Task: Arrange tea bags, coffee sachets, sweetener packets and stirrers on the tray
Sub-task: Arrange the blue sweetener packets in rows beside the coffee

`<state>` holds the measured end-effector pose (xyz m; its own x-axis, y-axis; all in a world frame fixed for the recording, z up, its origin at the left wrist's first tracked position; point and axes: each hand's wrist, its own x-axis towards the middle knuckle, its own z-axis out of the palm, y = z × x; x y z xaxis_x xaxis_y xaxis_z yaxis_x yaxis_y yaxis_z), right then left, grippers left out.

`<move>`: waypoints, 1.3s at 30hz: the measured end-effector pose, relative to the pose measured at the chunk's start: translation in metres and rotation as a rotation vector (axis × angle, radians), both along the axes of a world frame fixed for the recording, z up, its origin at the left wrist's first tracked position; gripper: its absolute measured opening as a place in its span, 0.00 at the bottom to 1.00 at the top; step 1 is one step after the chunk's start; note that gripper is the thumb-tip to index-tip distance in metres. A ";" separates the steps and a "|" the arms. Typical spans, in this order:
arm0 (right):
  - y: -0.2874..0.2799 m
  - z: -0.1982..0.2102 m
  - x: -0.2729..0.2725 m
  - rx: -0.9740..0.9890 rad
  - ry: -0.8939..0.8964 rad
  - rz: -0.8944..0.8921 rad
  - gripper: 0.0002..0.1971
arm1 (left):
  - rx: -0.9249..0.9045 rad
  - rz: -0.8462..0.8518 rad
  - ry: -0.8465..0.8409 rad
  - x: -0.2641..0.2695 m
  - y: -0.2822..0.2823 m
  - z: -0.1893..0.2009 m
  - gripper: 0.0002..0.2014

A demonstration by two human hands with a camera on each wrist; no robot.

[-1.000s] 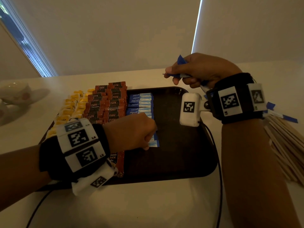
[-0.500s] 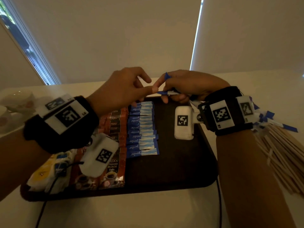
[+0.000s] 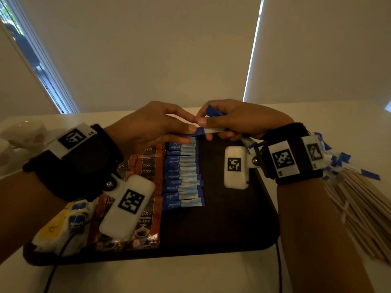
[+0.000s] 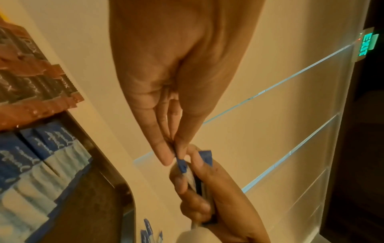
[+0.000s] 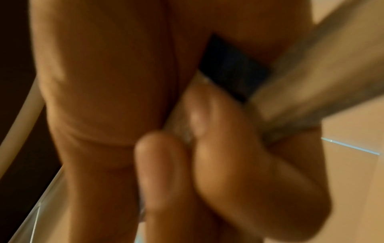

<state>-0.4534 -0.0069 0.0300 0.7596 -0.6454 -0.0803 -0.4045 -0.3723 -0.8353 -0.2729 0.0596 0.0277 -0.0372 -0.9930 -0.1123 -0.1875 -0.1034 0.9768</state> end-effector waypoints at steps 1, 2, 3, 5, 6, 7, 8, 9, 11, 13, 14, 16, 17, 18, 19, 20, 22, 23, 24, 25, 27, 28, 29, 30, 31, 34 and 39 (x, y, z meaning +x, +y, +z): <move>-0.001 0.001 -0.003 0.000 -0.008 -0.015 0.04 | -0.010 0.022 0.003 0.004 0.000 0.001 0.09; -0.002 0.002 -0.006 -0.010 -0.014 -0.036 0.04 | -0.021 0.039 0.003 0.008 0.001 0.001 0.07; -0.003 0.002 -0.010 -0.032 -0.016 -0.058 0.04 | -0.030 0.044 0.001 0.010 0.002 0.001 0.05; -0.004 0.003 -0.015 -0.074 -0.030 -0.083 0.06 | -0.026 0.036 0.009 0.013 0.004 0.000 0.04; -0.004 0.003 -0.016 -0.081 -0.047 -0.087 0.07 | -0.011 0.035 0.028 0.013 0.004 -0.001 0.04; -0.004 0.003 -0.016 -0.083 -0.070 -0.093 0.08 | 0.009 0.045 0.057 0.013 0.004 -0.002 0.04; -0.005 0.002 -0.016 -0.087 -0.095 -0.103 0.09 | 0.031 0.061 0.092 0.013 0.003 -0.003 0.04; -0.005 0.003 -0.016 -0.094 -0.115 -0.114 0.10 | 0.053 0.077 0.128 0.013 0.002 -0.002 0.03; -0.004 0.003 -0.017 -0.116 -0.133 -0.130 0.08 | 0.089 0.100 0.190 0.012 0.001 0.000 0.04; -0.003 0.003 -0.017 -0.112 -0.154 -0.162 0.03 | 0.089 0.127 0.237 0.012 0.001 0.002 0.05; -0.003 0.002 -0.017 -0.104 -0.166 -0.188 0.04 | 0.070 0.145 0.240 0.012 0.000 0.002 0.06; -0.005 0.001 -0.015 -0.080 -0.161 -0.236 0.07 | -0.058 0.158 0.102 0.011 0.001 0.001 0.10; -0.006 0.000 -0.014 -0.064 -0.140 -0.249 0.08 | -0.164 0.153 -0.050 0.011 0.001 -0.001 0.12; -0.006 0.000 -0.012 -0.046 -0.112 -0.258 0.09 | -0.287 0.142 -0.232 0.010 0.003 -0.003 0.13; -0.007 -0.001 -0.011 -0.028 -0.083 -0.266 0.10 | -0.412 0.129 -0.424 0.008 0.004 -0.005 0.13; -0.007 -0.002 -0.010 -0.015 -0.056 -0.271 0.10 | -0.518 0.105 -0.610 0.006 0.005 -0.007 0.12; -0.008 -0.002 -0.009 -0.002 -0.016 -0.269 0.11 | -0.656 0.041 -0.924 0.003 0.002 -0.013 0.15; -0.008 -0.002 -0.008 0.003 -0.003 -0.262 0.11 | -0.693 0.018 -1.026 0.002 0.000 -0.017 0.16; -0.007 -0.002 -0.008 0.005 0.008 -0.254 0.11 | -0.716 0.008 -1.079 0.001 -0.001 -0.019 0.16; -0.007 -0.002 -0.008 0.005 0.016 -0.247 0.11 | -0.735 0.007 -1.093 0.000 -0.002 -0.020 0.16; -0.008 -0.002 -0.008 0.002 0.026 -0.237 0.11 | -0.775 0.014 -1.063 -0.001 -0.003 -0.019 0.15; -0.008 -0.002 -0.009 0.003 0.027 -0.233 0.11 | -0.786 0.015 -1.051 -0.001 -0.003 -0.018 0.15; -0.008 -0.001 -0.009 0.008 0.029 -0.229 0.11 | -0.790 0.015 -1.055 -0.002 -0.003 -0.017 0.15; -0.008 -0.001 -0.009 0.013 0.032 -0.225 0.11 | -0.795 0.009 -1.071 -0.003 -0.002 -0.016 0.15; -0.008 -0.001 -0.009 0.016 0.037 -0.218 0.11 | -0.805 0.004 -1.090 -0.003 -0.001 -0.016 0.14; -0.005 0.000 -0.007 0.020 0.045 -0.210 0.12 | -0.788 0.002 -1.124 0.000 0.004 -0.016 0.11; -0.011 0.001 -0.015 0.050 -0.077 -0.312 0.21 | -0.529 -0.224 -1.236 0.000 0.028 -0.029 0.12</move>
<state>-0.4687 -0.0175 0.0307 0.5307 -0.8448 -0.0677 -0.4281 -0.1983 -0.8817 -0.2733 0.0876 -0.0011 -0.3556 -0.9132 0.1990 -0.9239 0.3757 0.0731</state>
